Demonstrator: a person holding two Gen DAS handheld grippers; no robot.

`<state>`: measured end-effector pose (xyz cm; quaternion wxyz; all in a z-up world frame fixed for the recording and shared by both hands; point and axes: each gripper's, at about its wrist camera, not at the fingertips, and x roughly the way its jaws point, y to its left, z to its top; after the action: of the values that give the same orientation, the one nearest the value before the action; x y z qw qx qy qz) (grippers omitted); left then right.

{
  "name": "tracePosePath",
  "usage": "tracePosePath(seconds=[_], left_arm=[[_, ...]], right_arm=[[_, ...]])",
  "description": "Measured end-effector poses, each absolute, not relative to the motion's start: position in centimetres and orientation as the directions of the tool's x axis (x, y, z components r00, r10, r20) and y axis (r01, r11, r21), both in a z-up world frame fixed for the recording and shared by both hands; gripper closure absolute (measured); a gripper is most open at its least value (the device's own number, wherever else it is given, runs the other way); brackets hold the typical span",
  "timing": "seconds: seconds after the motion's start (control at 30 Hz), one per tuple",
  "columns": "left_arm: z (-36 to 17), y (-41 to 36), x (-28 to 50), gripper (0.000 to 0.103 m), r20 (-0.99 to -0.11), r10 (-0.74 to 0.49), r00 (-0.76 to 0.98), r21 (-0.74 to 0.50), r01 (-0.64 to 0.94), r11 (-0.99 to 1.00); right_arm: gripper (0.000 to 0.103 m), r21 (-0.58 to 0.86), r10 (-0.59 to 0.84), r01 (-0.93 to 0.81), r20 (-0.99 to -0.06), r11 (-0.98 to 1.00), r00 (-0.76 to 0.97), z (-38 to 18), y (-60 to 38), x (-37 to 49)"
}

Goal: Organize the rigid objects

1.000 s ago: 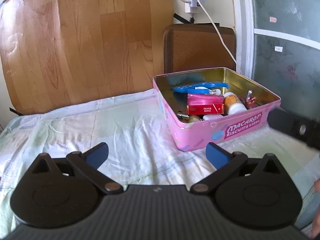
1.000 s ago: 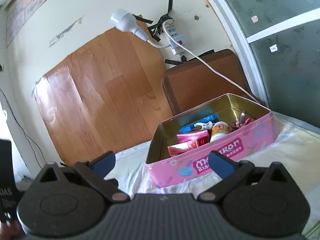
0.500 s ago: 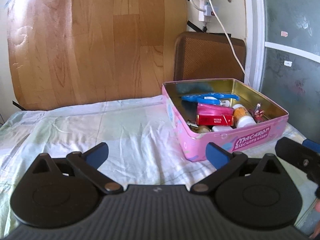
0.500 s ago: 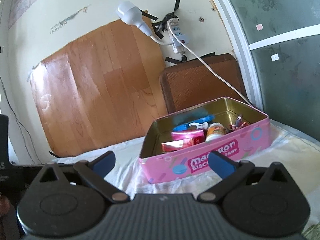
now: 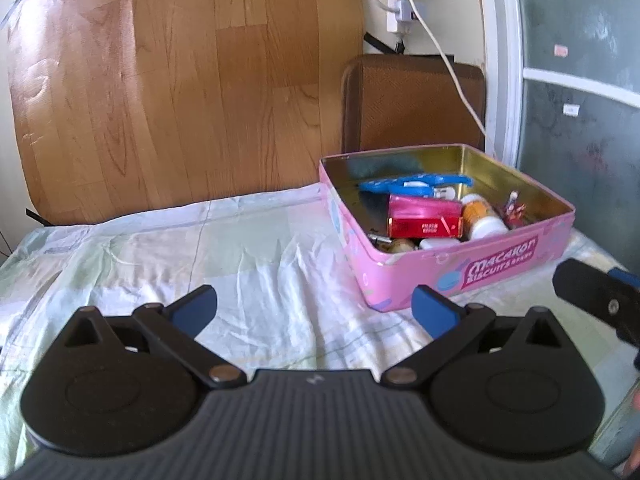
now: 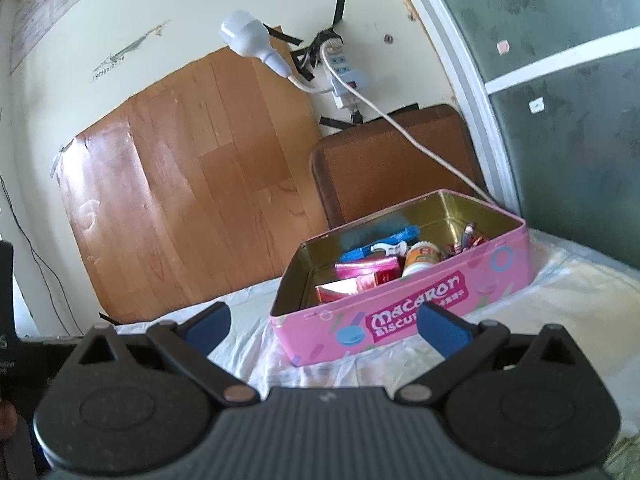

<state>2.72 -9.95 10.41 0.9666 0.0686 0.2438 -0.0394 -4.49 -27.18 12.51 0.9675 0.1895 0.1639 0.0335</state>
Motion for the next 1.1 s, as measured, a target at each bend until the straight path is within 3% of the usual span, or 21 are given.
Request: tracePosePath(seconds=[0.33,1.1], left_arm=[[9.3,-9.2,5.2,0.0,-0.507,-0.069,0.859,0.043,0.106,0.993],[8.9,-9.1,7.4,0.0,-0.574,-0.062,0.817,0.046,0.108,0.993]], right_arm=[[0.001,0.353,0.11,0.018,-0.339,0.936,0.934,11.3,-27.1,-2.1],[0.0,0.362,0.116,0.024,-0.361,0.932,0.925,11.0,-27.2,0.3]])
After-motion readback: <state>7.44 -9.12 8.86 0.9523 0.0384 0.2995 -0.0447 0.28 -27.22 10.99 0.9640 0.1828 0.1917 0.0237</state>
